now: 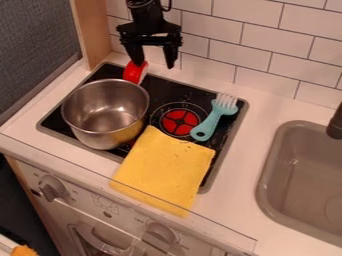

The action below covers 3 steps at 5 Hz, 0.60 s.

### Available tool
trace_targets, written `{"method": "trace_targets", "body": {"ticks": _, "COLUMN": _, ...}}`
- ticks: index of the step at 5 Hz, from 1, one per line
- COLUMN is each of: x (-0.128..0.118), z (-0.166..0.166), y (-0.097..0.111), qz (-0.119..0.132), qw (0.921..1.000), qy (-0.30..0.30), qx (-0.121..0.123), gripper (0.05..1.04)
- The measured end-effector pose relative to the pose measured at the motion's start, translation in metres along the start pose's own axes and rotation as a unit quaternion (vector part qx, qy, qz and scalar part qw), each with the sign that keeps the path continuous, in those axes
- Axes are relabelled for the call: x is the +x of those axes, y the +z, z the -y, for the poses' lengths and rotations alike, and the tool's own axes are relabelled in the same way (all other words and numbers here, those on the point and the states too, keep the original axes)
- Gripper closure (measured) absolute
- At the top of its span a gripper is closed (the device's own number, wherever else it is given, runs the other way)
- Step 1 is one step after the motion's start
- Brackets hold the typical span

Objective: Moved the sushi in the righ side of the burner

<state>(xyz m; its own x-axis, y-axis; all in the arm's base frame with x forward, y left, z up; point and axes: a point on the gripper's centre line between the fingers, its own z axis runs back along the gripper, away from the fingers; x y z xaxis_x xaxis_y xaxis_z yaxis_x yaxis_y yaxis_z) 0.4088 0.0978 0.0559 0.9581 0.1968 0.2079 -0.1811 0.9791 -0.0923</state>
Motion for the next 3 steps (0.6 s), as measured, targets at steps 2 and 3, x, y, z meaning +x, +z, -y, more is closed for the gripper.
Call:
{"method": "trace_targets", "body": {"ticks": 2, "x": 0.010, "z": -0.018, "y": -0.003, "qz": -0.015, "qw": 0.9985, "qy": -0.011, "qx": 0.051, "gripper": 0.083}}
{"method": "trace_targets", "body": {"ticks": 3, "x": 0.009, "z": -0.024, "y": -0.014, "qz": -0.034, "qw": 0.9971, "qy": -0.012, "qx": 0.066, "gripper": 0.083}}
